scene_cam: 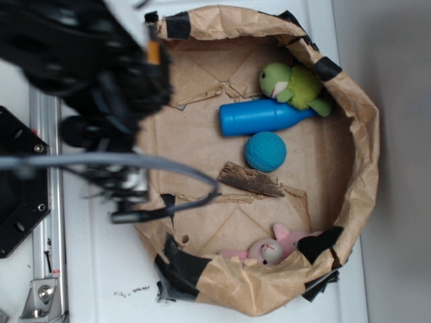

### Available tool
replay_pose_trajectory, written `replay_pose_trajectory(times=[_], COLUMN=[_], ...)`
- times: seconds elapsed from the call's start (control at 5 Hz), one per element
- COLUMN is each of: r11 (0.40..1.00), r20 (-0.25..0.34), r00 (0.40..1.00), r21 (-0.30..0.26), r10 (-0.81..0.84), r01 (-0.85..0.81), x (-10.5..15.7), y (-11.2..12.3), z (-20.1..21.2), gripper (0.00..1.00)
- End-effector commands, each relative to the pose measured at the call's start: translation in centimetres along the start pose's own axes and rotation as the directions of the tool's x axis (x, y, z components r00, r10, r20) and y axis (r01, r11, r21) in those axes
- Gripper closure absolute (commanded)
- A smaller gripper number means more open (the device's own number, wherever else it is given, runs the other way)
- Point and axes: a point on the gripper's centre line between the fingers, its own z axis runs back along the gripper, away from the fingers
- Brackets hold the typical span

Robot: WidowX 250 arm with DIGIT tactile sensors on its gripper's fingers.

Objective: Grab the wood chip.

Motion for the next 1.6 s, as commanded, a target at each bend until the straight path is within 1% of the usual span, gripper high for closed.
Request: replay_pose_trajectory(times=[0.0,0.2,0.4,0.6,0.8,1.0,1.2,1.4], r11=[0.989,0.972,0.961,0.963,0.956,0.949,0.951,0.952], r20=[0.025,-0.050,-0.099,-0.121,-0.128,-0.120,-0.113,-0.115], r00=[0.993,0.978,0.965,0.965,0.959,0.956,0.958,0.959], r21=[0.103,0.111,0.107,0.108,0.119,0.137,0.140,0.137], r10=[-0.112,-0.201,-0.244,-0.234,-0.253,-0.267,-0.262,-0.259], r01=[0.109,0.206,0.254,0.248,0.268,0.282,0.277,0.274], x=[5.8,4.2,2.7,2.6,3.9,6.3,7.6,8.0], y=[-0.1,-2.1,-3.2,-2.4,-2.5,-2.7,-2.9,-3.2], z=[-3.7,-7.7,-10.3,-12.0,-13.0,-13.2,-13.1,-13.3], gripper=[0.00,0.00,0.00,0.00,0.00,0.00,0.00,0.00])
